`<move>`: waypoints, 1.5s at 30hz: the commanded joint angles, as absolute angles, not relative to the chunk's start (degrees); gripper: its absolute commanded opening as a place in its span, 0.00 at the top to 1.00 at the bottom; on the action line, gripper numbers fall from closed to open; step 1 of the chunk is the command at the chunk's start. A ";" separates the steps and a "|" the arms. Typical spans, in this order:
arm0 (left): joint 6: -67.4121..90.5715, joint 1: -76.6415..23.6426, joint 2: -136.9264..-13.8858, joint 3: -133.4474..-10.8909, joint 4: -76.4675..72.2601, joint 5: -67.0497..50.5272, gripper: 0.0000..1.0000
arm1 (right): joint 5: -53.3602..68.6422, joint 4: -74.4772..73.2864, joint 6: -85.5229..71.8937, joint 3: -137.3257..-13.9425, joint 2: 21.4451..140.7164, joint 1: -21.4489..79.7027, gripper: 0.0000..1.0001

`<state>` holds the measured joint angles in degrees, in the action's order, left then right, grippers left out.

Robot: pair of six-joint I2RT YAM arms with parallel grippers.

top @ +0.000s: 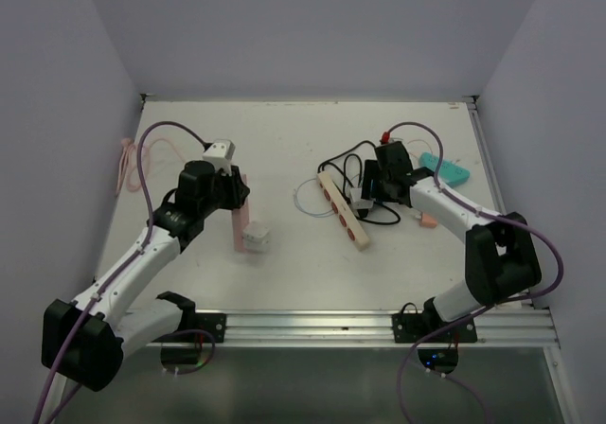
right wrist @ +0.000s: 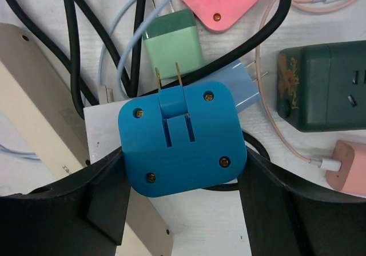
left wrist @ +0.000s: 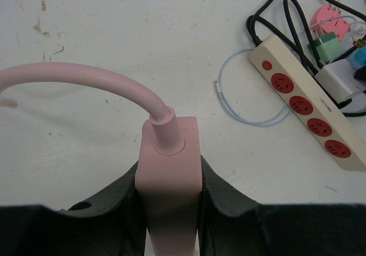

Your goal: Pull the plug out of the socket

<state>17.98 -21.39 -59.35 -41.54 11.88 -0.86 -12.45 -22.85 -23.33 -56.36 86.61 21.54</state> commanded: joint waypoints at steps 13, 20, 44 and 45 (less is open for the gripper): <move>19.60 -21.45 -58.44 -46.41 7.65 -8.35 1.00 | -0.28 -21.27 -22.41 -57.13 77.70 21.88 0.01; 19.86 -21.45 -59.76 -47.46 6.51 -9.49 1.00 | 12.83 -19.34 -23.02 -58.71 74.35 30.39 0.01; 23.20 -21.45 -57.39 -47.46 5.45 -11.69 1.00 | 18.10 -9.31 -28.65 -71.10 94.74 52.73 0.01; 23.38 -21.53 -57.31 -47.37 5.45 -11.69 1.00 | 18.11 -9.58 -28.48 -71.36 95.36 53.00 0.01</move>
